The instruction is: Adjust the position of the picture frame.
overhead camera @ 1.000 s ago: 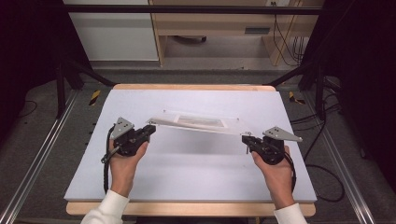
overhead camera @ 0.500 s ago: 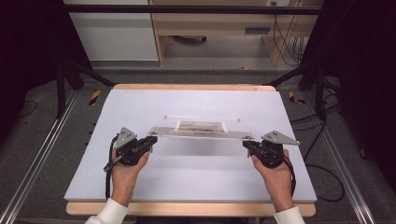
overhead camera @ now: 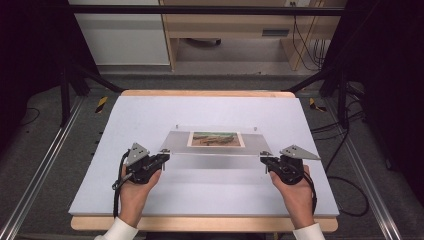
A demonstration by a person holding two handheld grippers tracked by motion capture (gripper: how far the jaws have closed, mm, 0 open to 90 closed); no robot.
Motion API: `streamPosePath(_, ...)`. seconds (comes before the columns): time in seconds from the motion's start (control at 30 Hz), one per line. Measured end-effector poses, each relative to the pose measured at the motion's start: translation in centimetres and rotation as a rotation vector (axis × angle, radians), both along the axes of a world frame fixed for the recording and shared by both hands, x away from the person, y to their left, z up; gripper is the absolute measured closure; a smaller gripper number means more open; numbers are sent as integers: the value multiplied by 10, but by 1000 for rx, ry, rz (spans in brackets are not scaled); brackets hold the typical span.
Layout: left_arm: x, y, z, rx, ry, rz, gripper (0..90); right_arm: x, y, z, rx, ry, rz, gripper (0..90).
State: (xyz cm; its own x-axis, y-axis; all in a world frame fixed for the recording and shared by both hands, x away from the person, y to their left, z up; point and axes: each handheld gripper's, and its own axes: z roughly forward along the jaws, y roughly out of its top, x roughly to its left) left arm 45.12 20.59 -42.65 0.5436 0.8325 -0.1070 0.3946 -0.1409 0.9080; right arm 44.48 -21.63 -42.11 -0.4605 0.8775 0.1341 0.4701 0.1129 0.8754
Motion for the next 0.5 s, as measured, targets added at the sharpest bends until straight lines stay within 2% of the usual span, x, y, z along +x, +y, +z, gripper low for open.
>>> streamPosePath(0.4,-5,-2,-7,29,8,-7,825,-3,0,-7,-2,11,-14,843)
streamPosePath(0.5,-7,-3,-10,36,13,-10,825,-3,0,-9,-15,12,-12,843)
